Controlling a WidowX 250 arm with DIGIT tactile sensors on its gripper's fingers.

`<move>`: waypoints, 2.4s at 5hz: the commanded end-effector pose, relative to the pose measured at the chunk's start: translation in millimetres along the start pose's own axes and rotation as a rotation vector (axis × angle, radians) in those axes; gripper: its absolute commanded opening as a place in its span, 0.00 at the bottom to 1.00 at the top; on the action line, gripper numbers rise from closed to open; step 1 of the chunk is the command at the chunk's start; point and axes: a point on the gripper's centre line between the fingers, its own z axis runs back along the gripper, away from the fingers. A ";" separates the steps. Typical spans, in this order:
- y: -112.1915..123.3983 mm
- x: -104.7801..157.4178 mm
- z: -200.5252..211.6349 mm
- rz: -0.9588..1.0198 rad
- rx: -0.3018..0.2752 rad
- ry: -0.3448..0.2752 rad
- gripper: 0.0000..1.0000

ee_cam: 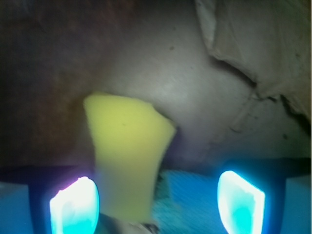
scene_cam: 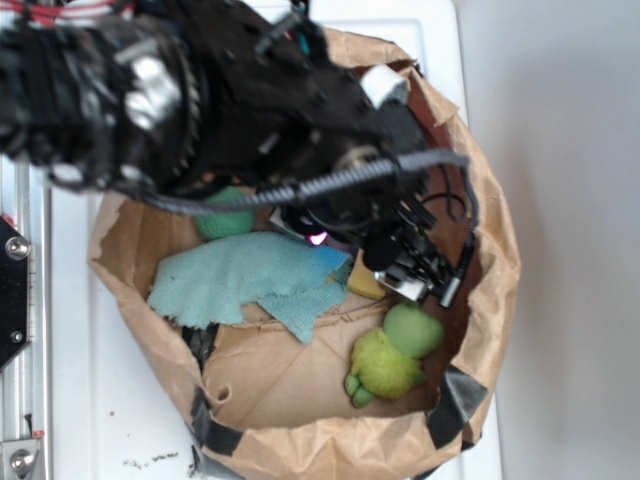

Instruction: Grab the green sponge.

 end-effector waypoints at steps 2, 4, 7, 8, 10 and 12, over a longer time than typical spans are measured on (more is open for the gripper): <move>-5.3 10.4 10.2 -0.016 -0.047 -0.037 1.00; -12.0 -0.8 14.5 -0.027 -0.086 -0.062 1.00; -22.1 15.0 -2.2 -0.010 -0.085 -0.124 1.00; -24.8 17.4 -3.7 -0.005 -0.079 -0.127 1.00; -27.8 22.4 -10.2 0.002 -0.085 -0.165 0.00; -22.5 14.5 -5.4 -0.016 -0.090 -0.181 0.00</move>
